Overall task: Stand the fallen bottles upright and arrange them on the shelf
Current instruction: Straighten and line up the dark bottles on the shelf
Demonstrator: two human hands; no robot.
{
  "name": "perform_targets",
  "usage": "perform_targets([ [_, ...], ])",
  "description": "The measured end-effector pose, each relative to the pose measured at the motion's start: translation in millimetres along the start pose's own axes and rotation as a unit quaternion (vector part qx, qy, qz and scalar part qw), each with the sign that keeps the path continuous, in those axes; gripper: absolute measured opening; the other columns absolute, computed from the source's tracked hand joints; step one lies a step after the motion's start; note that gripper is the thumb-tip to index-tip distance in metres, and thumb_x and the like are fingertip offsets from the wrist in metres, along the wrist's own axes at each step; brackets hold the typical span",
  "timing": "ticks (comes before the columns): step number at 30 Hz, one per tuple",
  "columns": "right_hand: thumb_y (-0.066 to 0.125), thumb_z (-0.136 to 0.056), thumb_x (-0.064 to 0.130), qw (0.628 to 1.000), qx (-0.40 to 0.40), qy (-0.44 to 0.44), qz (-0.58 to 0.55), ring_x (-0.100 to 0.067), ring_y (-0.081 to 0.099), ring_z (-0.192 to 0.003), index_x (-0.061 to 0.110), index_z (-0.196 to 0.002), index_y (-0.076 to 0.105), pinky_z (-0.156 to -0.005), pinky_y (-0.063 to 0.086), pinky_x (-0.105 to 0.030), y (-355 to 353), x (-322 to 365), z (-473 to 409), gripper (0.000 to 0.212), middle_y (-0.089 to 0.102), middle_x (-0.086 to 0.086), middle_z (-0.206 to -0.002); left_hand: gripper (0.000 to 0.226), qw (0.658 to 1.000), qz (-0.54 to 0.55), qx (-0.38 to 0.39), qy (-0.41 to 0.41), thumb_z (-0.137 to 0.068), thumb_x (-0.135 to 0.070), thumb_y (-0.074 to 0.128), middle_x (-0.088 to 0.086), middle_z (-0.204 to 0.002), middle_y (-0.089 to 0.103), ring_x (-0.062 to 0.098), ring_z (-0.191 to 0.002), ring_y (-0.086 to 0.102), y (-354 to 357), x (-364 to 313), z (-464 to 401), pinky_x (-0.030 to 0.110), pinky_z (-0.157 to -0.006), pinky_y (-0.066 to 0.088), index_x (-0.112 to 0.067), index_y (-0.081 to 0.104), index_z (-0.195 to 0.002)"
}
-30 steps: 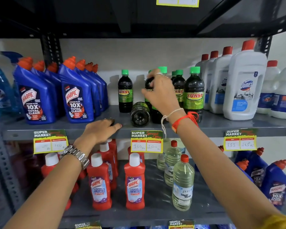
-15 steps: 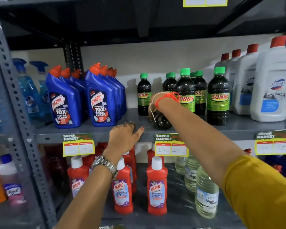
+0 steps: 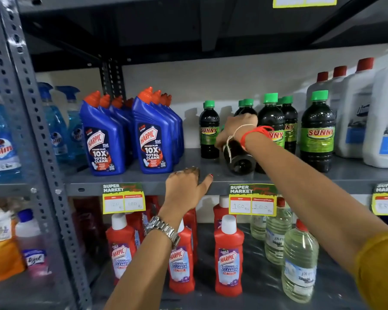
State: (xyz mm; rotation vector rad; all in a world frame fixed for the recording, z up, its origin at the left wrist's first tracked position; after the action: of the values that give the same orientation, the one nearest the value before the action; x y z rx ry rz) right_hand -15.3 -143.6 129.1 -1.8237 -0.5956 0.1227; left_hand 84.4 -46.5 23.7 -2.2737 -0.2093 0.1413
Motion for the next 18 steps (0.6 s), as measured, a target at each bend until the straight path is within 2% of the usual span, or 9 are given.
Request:
perform_targets([
  [2,0.076,-0.062,0.048,0.998,-0.058,0.018,0.006,-0.032,0.057,-0.114,0.011,-0.118,0.056,-0.084,0.043,-0.033,-27.6,-3.0,8.8,0.070,0.063,-0.011,-0.117,0.073,1.000,-0.004,0.003,-0.004,-0.078,-0.061,0.013,0.006,-0.091,0.069,0.024,-0.086,0.064,0.0,-0.2,0.3,0.029,-0.064,0.033,-0.012,0.064,-0.097],
  [4,0.077,-0.057,0.053,0.993,-0.115,0.010,-0.030,-0.034,0.057,-0.111,0.015,-0.123,0.046,-0.082,0.045,-0.035,-49.9,-1.9,15.3,0.082,0.063,-0.010,-0.113,0.071,1.000,0.000,0.011,-0.005,-0.082,-0.059,0.016,0.005,-0.096,0.069,0.024,-0.090,0.064,0.8,-1.0,1.1,0.030,-0.068,0.034,-0.012,0.064,-0.101],
  [7,0.079,-0.052,0.047,0.966,-0.186,-0.041,-0.175,-0.035,0.062,-0.100,0.020,-0.123,0.040,-0.087,0.051,-0.041,-61.1,-5.8,20.1,0.086,0.064,-0.007,-0.100,0.064,0.999,0.031,0.029,-0.006,-0.088,-0.055,0.024,0.005,-0.119,0.066,0.022,-0.109,0.060,2.6,-2.3,2.3,0.032,-0.085,0.039,-0.012,0.063,-0.115],
  [9,0.081,-0.051,0.039,0.938,-0.220,-0.074,-0.259,-0.028,0.063,-0.090,0.022,-0.122,0.041,-0.082,0.051,-0.037,-63.7,-10.6,24.1,0.083,0.059,0.002,-0.089,0.065,0.998,0.040,0.042,-0.005,-0.089,-0.054,0.025,0.004,-0.136,0.057,0.020,-0.123,0.053,2.7,-2.5,3.1,0.032,-0.098,0.037,-0.012,0.057,-0.128],
  [11,0.083,-0.054,0.030,0.917,-0.218,-0.086,-0.322,-0.016,0.058,-0.080,0.023,-0.124,0.042,-0.078,0.047,-0.030,-58.3,-16.5,27.0,0.081,0.052,0.014,-0.081,0.066,0.997,0.038,0.062,-0.006,-0.090,-0.054,0.024,0.003,-0.141,0.052,0.019,-0.127,0.049,4.4,-3.4,3.1,0.033,-0.101,0.034,-0.013,0.052,-0.133],
  [13,0.085,-0.053,0.024,0.902,-0.191,-0.083,-0.378,-0.004,0.054,-0.075,0.027,-0.123,0.042,-0.084,0.046,-0.028,-43.4,-22.5,26.3,0.083,0.051,0.018,-0.081,0.068,0.996,0.032,0.081,-0.012,-0.089,-0.055,0.022,0.004,-0.143,0.049,0.020,-0.128,0.048,7.9,-3.1,1.8,0.035,-0.102,0.034,-0.013,0.050,-0.135],
  [14,0.086,-0.048,0.025,0.893,-0.177,-0.085,-0.405,-0.004,0.057,-0.077,0.030,-0.121,0.042,-0.088,0.048,-0.029,-33.9,-24.0,24.9,0.086,0.057,0.014,-0.084,0.068,0.996,0.026,0.084,-0.016,-0.089,-0.055,0.022,0.004,-0.143,0.050,0.021,-0.127,0.048,8.9,-2.5,1.2,0.035,-0.101,0.034,-0.014,0.050,-0.135],
  [16,0.084,-0.037,0.029,0.875,-0.159,-0.089,-0.449,-0.017,0.065,-0.089,0.036,-0.114,0.042,-0.091,0.053,-0.041,-15.2,-25.7,21.2,0.089,0.066,0.003,-0.093,0.068,0.997,0.012,0.078,-0.024,-0.088,-0.056,0.022,0.003,-0.140,0.053,0.021,-0.123,0.052,9.0,-1.0,1.0,0.035,-0.098,0.037,-0.014,0.053,-0.132],
  [18,0.083,-0.037,0.027,0.865,-0.147,-0.107,-0.468,-0.022,0.064,-0.095,0.034,-0.114,0.042,-0.089,0.053,-0.048,-1.0,-23.7,18.7,0.088,0.064,0.004,-0.099,0.067,0.998,0.004,0.065,-0.025,-0.088,-0.057,0.022,0.003,-0.133,0.059,0.020,-0.116,0.056,7.4,-0.7,1.6,0.034,-0.093,0.039,-0.014,0.058,-0.127],
])
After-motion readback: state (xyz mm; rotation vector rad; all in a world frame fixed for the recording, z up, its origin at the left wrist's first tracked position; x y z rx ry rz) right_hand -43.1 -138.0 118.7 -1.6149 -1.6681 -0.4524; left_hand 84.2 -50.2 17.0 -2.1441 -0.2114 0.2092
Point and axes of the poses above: each hand's wrist, its own z-axis away from the middle knuckle, its own y-axis out of the palm, x = y × z, the point moved 9 cm from there along -z, towards the middle knuckle
